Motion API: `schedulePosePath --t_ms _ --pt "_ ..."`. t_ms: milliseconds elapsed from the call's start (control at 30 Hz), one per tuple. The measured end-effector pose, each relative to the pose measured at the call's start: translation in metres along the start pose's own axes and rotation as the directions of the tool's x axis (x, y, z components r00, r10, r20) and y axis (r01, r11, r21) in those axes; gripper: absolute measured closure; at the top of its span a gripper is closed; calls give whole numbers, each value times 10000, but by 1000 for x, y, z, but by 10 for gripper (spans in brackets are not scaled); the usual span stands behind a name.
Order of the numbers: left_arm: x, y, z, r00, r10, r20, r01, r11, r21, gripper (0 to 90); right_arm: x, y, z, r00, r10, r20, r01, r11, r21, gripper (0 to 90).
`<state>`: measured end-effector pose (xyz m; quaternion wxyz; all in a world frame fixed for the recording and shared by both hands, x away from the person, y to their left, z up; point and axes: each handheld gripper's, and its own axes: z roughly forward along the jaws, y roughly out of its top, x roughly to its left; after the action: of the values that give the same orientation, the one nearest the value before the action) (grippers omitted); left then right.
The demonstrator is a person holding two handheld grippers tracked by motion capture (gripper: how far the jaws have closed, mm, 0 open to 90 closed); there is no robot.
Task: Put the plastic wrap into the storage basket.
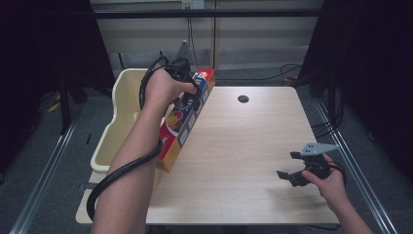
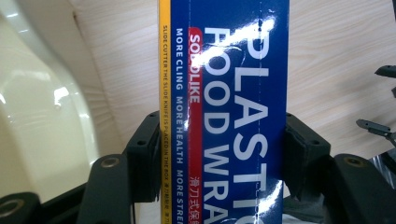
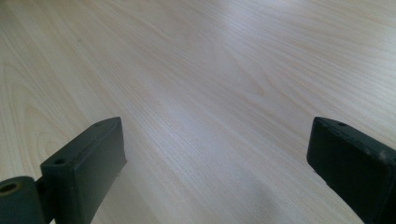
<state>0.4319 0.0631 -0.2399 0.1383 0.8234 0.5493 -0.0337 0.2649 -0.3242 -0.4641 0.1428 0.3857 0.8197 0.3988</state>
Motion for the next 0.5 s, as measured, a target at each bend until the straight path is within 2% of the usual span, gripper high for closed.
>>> schedulePosePath --t_ms 33,267,500 --pt "1 -1 -1 9999 -58 -103 58 10000 16 410 0 0 0 10000 -11 2 11 10000 -10 39" --pt "10 -3 -8 9991 -432 -42 432 9990 -122 410 0 0 0 10000 -26 58 27 10000 -33 38" --pt "18 -6 -16 9981 -598 -166 596 9981 -144 410 1 0 1 10000 4 46 -4 10000 -3 39"
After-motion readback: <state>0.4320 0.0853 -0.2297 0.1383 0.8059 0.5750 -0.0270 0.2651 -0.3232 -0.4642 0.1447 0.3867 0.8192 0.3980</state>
